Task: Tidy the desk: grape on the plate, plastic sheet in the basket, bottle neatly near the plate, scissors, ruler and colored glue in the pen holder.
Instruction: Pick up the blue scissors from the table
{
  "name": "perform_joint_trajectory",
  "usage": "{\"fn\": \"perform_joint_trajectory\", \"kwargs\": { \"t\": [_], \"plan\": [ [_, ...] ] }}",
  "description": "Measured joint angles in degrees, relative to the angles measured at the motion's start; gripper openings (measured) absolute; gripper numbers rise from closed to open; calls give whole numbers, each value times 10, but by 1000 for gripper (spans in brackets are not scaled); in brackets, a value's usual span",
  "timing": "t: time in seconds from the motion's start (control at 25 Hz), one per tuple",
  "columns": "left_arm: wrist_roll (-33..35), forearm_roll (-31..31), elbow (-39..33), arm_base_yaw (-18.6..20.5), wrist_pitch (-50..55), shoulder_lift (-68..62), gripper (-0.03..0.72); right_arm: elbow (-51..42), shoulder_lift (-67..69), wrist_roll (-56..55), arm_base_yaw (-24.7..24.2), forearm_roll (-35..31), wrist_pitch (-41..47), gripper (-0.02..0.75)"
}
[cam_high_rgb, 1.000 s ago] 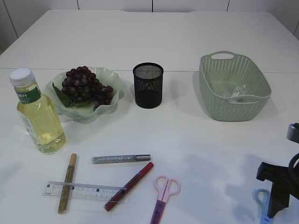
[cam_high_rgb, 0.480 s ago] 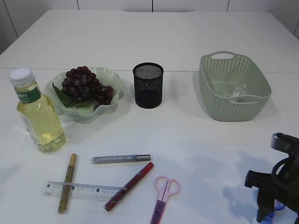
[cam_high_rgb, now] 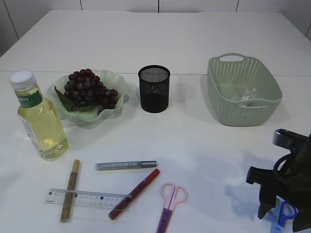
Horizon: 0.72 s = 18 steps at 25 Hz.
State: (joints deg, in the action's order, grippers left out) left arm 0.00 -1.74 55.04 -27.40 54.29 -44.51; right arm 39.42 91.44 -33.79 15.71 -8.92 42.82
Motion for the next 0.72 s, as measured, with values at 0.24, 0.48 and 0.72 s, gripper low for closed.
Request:
{"fn": "perform_joint_trajectory", "kwargs": {
  "t": [0.24, 0.48, 0.72],
  "plan": [
    [0, 0, 0, 0, 0, 0, 457, 2, 19, 0, 0, -1, 30, 492],
    [0, 0, 0, 0, 0, 0, 456, 2, 26, 0, 0, -3, 28, 491],
    [0, 0, 0, 0, 1, 0, 456, 2, 27, 0, 0, -4, 26, 491]
  ]
}}
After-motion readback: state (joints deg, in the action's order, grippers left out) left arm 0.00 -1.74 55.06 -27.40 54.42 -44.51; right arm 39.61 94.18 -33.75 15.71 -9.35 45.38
